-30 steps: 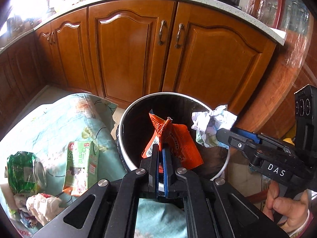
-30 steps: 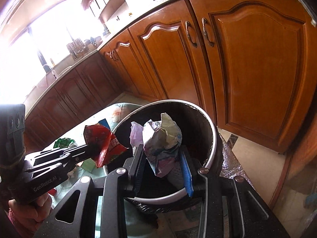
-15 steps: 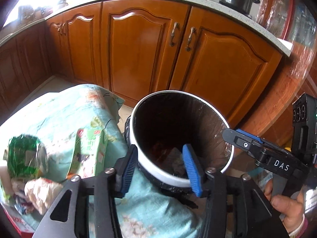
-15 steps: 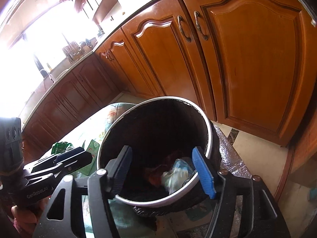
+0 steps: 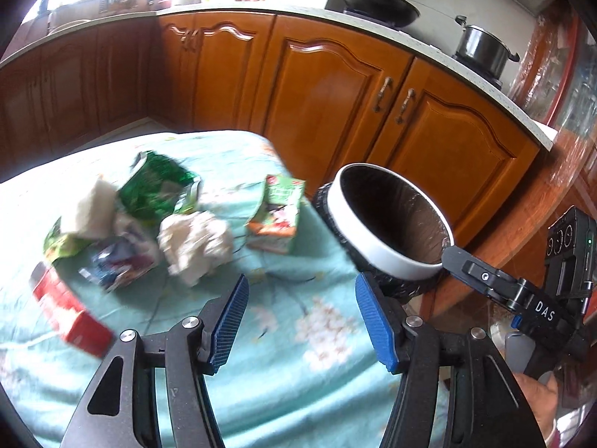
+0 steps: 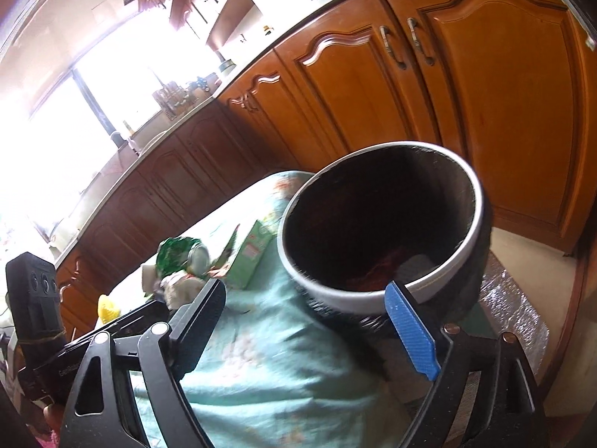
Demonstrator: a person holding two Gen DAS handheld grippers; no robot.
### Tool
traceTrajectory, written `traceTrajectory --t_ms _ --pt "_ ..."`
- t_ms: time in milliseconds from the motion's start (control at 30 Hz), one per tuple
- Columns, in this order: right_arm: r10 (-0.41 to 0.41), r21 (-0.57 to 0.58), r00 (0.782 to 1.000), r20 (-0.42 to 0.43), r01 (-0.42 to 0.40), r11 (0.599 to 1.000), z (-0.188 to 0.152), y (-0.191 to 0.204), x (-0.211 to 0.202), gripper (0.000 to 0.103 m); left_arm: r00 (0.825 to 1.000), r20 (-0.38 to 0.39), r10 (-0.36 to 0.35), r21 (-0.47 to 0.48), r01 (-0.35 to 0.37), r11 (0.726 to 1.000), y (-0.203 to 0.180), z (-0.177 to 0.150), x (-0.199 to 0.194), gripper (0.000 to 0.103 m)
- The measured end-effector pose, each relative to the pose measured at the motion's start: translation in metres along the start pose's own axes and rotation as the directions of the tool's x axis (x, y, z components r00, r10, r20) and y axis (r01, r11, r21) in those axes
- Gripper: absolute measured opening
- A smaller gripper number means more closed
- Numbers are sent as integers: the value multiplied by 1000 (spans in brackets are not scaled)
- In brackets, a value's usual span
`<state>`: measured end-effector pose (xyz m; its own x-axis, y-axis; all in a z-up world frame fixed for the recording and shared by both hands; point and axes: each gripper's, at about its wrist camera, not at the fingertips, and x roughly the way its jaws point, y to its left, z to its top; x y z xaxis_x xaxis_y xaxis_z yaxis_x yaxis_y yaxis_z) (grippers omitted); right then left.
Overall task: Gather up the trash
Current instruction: 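Move both tools back over the table toward the red milk carton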
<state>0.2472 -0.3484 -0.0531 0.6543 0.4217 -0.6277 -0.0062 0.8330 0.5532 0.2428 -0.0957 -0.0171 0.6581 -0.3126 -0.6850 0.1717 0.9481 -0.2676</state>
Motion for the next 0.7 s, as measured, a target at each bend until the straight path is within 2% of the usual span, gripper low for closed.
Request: traceTrajectory --t_ms 367,633,700 --pt "51 -47 997 -50 -54 997 -31 50 14 89 995 25 97 -147 -92 985 63 -29 -64 59" --pt "79 -103 993 -89 -88 991 -39 83 32 89 985 35 169 -258 -155 954 98 -36 -88 61" --pt "88 -117 991 -97 -99 988 -39 89 37 89 983 29 181 -286 -165 944 107 -34 -91 64"
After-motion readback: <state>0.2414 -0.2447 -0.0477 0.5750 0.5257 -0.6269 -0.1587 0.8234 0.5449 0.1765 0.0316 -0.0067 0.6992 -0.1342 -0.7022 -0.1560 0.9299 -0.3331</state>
